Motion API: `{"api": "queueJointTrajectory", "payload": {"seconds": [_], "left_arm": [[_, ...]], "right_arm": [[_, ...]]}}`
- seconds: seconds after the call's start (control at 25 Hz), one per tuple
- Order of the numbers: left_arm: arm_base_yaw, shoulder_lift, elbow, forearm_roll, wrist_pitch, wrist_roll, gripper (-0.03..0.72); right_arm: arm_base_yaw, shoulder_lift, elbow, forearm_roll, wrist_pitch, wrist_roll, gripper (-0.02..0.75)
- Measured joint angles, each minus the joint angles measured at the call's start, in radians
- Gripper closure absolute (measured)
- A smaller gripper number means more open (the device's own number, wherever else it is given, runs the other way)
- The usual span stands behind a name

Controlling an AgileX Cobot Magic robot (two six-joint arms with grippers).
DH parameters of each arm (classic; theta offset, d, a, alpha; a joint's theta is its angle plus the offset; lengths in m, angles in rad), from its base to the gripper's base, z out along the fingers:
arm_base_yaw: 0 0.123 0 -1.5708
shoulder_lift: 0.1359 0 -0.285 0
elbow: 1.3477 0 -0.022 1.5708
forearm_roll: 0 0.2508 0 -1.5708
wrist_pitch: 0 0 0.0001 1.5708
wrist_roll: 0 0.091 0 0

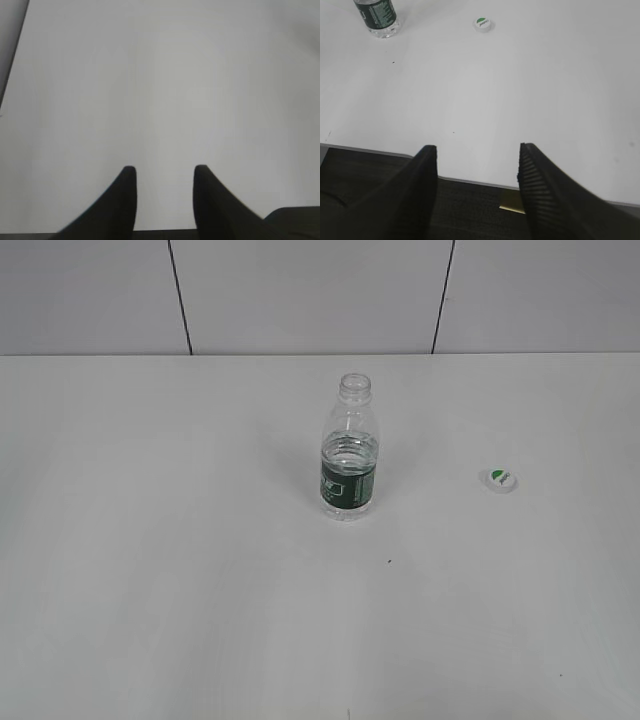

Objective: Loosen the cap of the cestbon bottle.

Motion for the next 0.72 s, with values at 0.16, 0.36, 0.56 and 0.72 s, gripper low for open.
{"api": "queueJointTrajectory", "payload": {"seconds": [0.16, 0.36, 0.56, 0.72], "left_arm": [[0.000, -0.135, 0.037, 0.011, -0.001, 0.000, 0.446], [0.000, -0.228, 0.076, 0.011, 0.015, 0.000, 0.446], [0.000, -0.263, 0.134, 0.007, 0.018, 0.000, 0.446], [0.000, -0.265, 0.146, 0.012, -0.025, 0.001, 0.446]], "right_arm": [[0.000, -0.056, 0.004, -0.003, -0.010, 0.000, 0.335], [0.000, -0.058, 0.015, -0.005, -0.022, 0.000, 0.335], [0.000, -0.058, 0.018, -0.009, -0.032, 0.000, 0.335], [0.000, -0.058, 0.035, -0.023, -0.076, -0.004, 0.335]]}}
